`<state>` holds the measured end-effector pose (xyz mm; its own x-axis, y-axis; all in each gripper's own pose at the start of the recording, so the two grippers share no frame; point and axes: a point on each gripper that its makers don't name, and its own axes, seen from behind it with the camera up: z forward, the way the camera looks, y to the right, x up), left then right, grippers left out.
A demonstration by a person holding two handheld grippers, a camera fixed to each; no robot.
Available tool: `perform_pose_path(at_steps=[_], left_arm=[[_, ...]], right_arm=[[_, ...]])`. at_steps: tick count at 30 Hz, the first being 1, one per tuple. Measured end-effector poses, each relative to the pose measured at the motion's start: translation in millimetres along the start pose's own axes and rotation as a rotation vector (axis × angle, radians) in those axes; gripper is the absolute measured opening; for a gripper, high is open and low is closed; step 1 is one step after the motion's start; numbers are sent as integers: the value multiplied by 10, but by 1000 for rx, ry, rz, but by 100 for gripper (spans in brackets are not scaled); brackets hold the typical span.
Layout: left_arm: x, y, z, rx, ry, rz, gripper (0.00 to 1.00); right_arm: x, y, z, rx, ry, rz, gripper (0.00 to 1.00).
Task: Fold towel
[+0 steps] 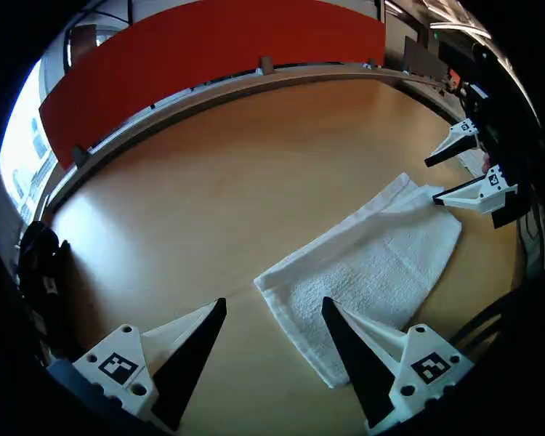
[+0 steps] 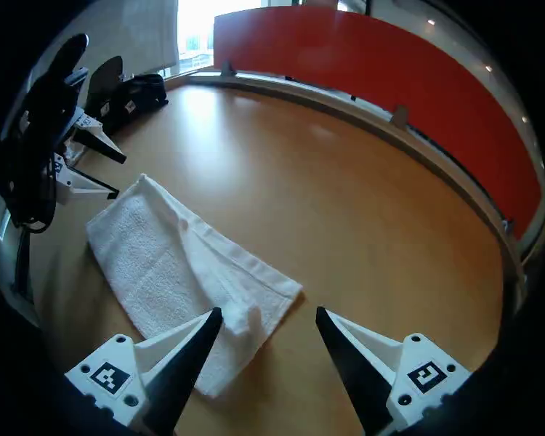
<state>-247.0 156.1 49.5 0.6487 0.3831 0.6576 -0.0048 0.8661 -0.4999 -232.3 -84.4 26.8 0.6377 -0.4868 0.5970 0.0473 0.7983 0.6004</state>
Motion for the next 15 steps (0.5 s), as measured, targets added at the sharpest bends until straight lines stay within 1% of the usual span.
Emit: perform_pose_path(at_steps=[15], left_arm=[[-20,31,-64,-2,7,-8,98]], right_arm=[[10,-6,-90,-8,20,-6,100]])
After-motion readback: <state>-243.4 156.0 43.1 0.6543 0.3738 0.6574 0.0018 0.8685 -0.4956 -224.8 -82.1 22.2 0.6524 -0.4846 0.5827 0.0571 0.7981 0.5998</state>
